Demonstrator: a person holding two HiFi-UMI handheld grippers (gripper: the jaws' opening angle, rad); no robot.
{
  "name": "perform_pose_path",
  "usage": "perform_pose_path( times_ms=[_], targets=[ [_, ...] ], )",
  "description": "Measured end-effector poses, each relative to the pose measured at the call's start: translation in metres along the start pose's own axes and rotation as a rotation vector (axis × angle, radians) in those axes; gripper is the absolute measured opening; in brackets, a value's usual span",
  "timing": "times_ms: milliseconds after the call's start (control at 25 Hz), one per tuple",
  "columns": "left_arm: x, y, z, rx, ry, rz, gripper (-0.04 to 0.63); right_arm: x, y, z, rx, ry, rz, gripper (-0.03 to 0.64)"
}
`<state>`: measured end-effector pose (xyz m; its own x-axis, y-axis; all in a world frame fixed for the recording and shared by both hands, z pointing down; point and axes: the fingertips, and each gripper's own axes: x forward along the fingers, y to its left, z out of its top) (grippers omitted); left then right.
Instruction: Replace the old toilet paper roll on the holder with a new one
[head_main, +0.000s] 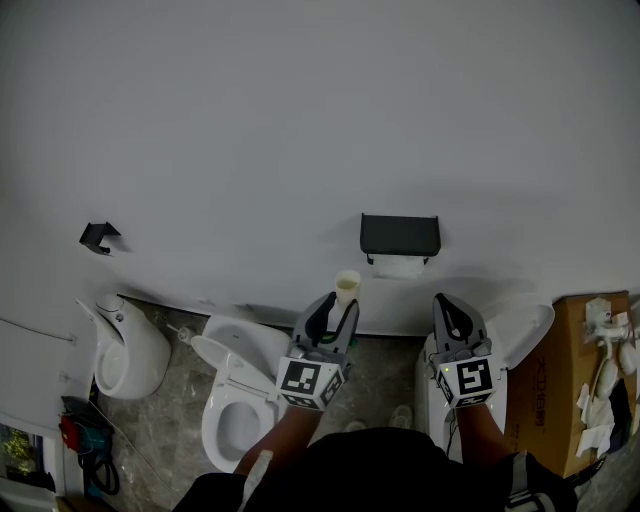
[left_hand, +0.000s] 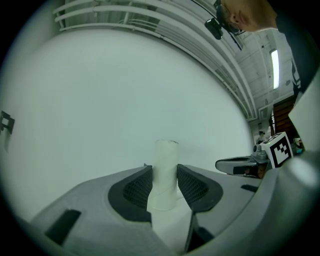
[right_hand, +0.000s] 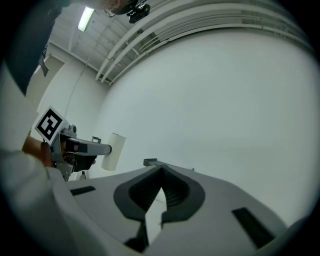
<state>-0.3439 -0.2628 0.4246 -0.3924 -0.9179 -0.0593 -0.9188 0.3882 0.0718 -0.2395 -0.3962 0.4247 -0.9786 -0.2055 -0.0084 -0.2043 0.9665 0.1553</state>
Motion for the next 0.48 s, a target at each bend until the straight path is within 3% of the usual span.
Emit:
perform_pose_path(
  times_ms=[240, 480],
  targets=[
    [0.0, -0.008, 0.003, -0.001, -0.01, 0.0, 0.153, -0.004, -0.003, 0.002, -0.005, -0.002, 0.007, 0.002],
    [-0.001, -0.019, 0.002, 0.005, -0.008, 0.003, 0.153, -0.006, -0.013, -0.008, 0.066, 0.014, 0.02, 0.0]
  ],
)
